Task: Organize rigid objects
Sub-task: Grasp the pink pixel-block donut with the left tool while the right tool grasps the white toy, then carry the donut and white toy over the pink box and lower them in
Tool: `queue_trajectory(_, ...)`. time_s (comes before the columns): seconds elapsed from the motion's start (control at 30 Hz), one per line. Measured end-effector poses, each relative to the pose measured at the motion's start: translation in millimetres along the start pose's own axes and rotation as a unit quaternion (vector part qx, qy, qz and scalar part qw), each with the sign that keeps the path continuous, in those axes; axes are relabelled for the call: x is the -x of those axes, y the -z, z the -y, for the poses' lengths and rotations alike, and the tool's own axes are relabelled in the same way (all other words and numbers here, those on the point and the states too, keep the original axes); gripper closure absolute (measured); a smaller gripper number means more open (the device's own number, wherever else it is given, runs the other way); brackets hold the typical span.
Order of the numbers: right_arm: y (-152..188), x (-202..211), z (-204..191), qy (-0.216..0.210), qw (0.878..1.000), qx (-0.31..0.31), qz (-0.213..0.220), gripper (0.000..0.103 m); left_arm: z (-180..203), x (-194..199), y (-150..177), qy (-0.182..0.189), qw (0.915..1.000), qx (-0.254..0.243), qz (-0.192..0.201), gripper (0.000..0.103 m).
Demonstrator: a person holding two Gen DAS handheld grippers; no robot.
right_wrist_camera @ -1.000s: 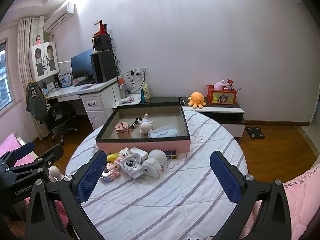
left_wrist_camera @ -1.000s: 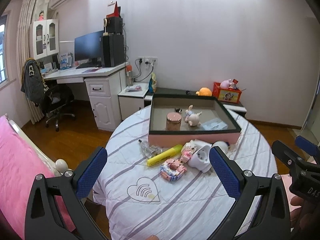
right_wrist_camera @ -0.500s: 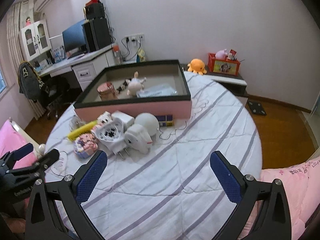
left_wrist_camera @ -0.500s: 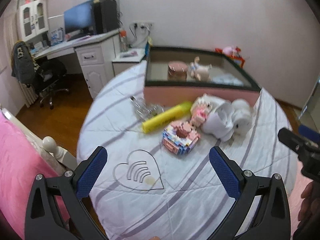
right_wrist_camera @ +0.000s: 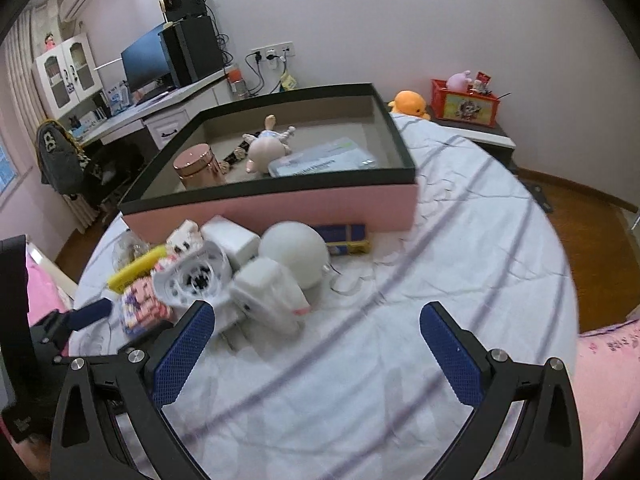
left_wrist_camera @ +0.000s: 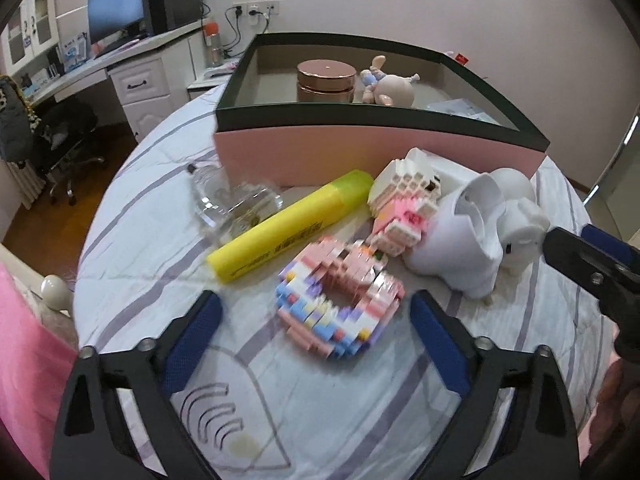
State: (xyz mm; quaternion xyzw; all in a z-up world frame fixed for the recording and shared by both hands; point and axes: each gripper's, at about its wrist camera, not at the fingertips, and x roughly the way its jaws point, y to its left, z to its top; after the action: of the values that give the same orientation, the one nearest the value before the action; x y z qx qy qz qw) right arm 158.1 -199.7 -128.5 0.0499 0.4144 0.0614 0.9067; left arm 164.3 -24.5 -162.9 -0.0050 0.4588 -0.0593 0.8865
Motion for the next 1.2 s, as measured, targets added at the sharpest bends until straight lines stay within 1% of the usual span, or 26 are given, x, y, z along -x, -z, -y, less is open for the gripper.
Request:
queue_trajectory(0.03,-2,-4,0,-0.001,1.000,-0.002,-0.003,0.003,1,-1,-1,-0.001,1.0000,-0.002,-0.001,0.014)
queue_trajectory(0.07,-3,-10,1,-0.007,1.000,-0.007,-0.008,0.007,3,-2,-3,-0.001,1.0000,-0.005,0.001,0.020)
queue_trajectory(0.1,-5,-15,1,-0.013,1.000,-0.011,-0.012,0.008,4,-3,-4,0.000,1.0000,-0.007,0.002,0.027)
queue_trajectory(0.13,-6,-19,1,-0.020,1.000,-0.012,-0.016,0.011,4,-2,-4,0.003,1.0000,-0.008,0.004,0.031)
queue_trajectory(0.17,-5,-22,1,-0.024,0.999,-0.013,-0.020,0.018,5,-2,-5,0.005,0.9999,-0.008,0.006,0.041)
queue_trajectory(0.2,-5,-24,1,-0.028,0.999,-0.014,-0.022,0.024,4,0,-4,0.008,0.9999,-0.008,0.007,0.040)
queue_trajectory(0.23,-3,-26,1,-0.024,0.999,-0.015,-0.025,0.036,3,1,-4,0.015,0.9999,-0.006,0.006,0.040)
queue_trajectory(0.3,-1,-26,3,-0.024,0.999,-0.017,-0.026,0.037,1,3,0,0.020,0.9997,-0.007,0.007,0.040)
queue_trajectory(0.37,1,-31,3,-0.022,0.999,-0.018,-0.034,0.042,1,2,1,0.014,0.9998,-0.013,0.010,0.040)
queue_trajectory(0.4,1,-34,3,-0.022,0.999,-0.018,-0.035,0.042,3,0,-1,0.007,0.9998,-0.013,0.013,0.039)
queue_trajectory(0.5,2,-40,0,-0.016,0.999,-0.011,-0.030,0.042,7,-4,-3,0.004,0.9998,-0.014,0.017,0.039)
queue_trajectory(0.53,2,-39,0,-0.021,0.999,-0.011,-0.028,0.046,6,-3,-4,0.008,0.9997,-0.012,0.018,0.040)
queue_trajectory(0.57,2,-37,1,-0.026,0.999,-0.012,-0.026,0.056,5,-2,-2,0.012,0.9997,-0.010,0.019,0.040)
queue_trajectory(0.63,4,-34,8,-0.033,0.999,-0.016,-0.021,0.057,2,1,0,0.018,0.9996,-0.006,0.020,0.041)
queue_trajectory(0.8,7,-26,18,-0.043,0.999,-0.022,-0.011,0.058,-3,10,6,0.021,0.9995,0.001,0.025,0.041)
queue_trajectory(1.03,8,-8,17,-0.049,0.999,-0.015,0.002,0.058,-10,32,7,0.016,0.9989,0.008,0.043,0.041)
queue_trajectory(1.2,0,8,10,-0.060,0.998,-0.005,0.016,0.058,-13,51,2,0.014,0.9979,0.006,0.062,0.041)
